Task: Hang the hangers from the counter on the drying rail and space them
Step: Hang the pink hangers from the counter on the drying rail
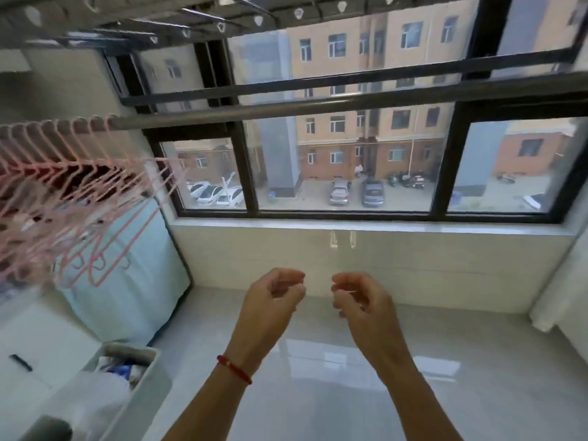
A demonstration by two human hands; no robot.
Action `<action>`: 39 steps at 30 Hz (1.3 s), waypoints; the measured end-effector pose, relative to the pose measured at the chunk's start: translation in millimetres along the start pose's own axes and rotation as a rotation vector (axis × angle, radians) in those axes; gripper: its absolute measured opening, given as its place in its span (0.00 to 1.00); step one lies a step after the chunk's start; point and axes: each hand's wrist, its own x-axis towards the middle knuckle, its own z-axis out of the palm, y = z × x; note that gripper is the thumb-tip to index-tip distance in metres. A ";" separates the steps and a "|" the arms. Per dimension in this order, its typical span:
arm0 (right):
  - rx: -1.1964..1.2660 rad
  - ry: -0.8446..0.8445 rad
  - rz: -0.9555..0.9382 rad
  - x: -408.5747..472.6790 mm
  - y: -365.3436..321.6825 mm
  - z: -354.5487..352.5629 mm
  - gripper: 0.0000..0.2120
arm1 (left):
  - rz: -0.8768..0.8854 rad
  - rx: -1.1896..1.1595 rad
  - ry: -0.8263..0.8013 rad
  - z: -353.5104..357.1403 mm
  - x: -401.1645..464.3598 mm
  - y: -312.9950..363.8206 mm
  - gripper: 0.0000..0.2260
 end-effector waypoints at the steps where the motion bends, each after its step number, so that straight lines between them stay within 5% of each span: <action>1: -0.008 0.052 0.015 -1.9 5.2 -29.7 0.10 | 0.025 0.012 -0.028 30.2 -0.4 7.1 0.08; 9: -0.068 0.586 0.128 -56.0 34.9 -289.4 0.08 | 0.209 -0.055 -0.376 292.0 -26.3 68.3 0.06; 19: -0.159 1.124 0.303 -139.0 48.8 -516.0 0.08 | 0.245 -0.169 -0.916 575.3 -84.1 135.3 0.11; 28: -0.322 1.288 0.451 -77.5 81.7 -697.0 0.07 | 0.267 -0.116 -1.190 779.9 -46.6 182.6 0.10; 39: -0.570 1.249 0.634 6.6 181.0 -937.9 0.07 | 0.232 0.001 -1.150 975.9 3.5 212.3 0.09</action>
